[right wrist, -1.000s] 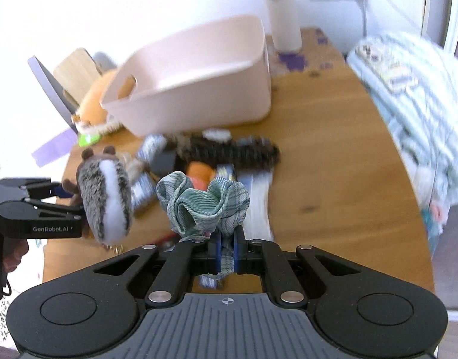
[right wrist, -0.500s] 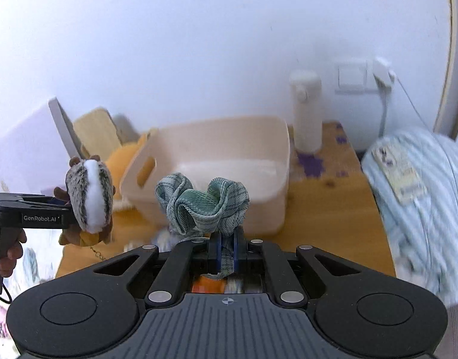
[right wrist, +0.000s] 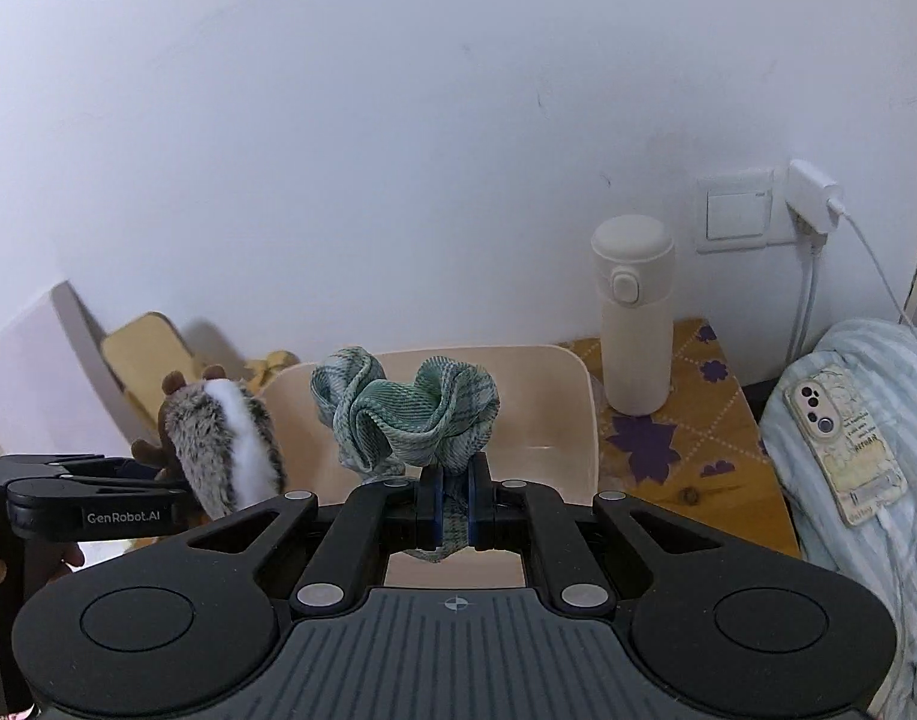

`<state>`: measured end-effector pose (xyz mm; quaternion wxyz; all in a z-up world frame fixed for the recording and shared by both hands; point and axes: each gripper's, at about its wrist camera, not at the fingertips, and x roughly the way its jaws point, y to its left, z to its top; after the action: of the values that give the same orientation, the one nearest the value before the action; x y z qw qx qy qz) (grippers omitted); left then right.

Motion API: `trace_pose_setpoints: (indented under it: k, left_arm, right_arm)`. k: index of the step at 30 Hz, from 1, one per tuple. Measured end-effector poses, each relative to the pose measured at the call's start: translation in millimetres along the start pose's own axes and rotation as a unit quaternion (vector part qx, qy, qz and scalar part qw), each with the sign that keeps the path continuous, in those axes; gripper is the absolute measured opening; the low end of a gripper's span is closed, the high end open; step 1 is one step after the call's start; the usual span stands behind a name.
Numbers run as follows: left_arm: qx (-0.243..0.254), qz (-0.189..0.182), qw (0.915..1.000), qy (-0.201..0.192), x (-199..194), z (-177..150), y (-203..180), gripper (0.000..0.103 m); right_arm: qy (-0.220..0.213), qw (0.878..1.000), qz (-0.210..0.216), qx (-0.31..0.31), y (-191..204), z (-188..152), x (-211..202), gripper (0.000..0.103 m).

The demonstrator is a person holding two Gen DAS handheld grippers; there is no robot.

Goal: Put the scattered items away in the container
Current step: 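Lift both held items and carry them over the beige basket, then open both tools to drop the plushes and scrunchie into the basket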

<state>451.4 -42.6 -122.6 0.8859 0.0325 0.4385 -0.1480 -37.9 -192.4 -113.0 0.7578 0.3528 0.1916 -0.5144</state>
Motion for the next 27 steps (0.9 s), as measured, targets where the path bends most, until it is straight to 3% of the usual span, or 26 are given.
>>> trace_pose_setpoints:
  k: [13, 25, 27]
  left_arm:
    - [0.03, 0.044, 0.9923, 0.112, 78.9, -5.1, -8.2, 0.062]
    - [0.067, 0.045, 0.9835, 0.162, 113.4, -16.6, -13.5, 0.064]
    - [0.071, 0.045, 0.9816, 0.171, 118.7, -16.2, -14.6, 0.065]
  right_arm:
    - [0.109, 0.993, -0.036, 0.005, -17.3, -11.1, 85.5, 0.006]
    - [0.143, 0.986, -0.084, -0.012, -8.9, -28.6, 97.7, 0.007]
    - [0.145, 0.985, -0.094, -0.014, -4.6, -28.2, 94.5, 0.015]
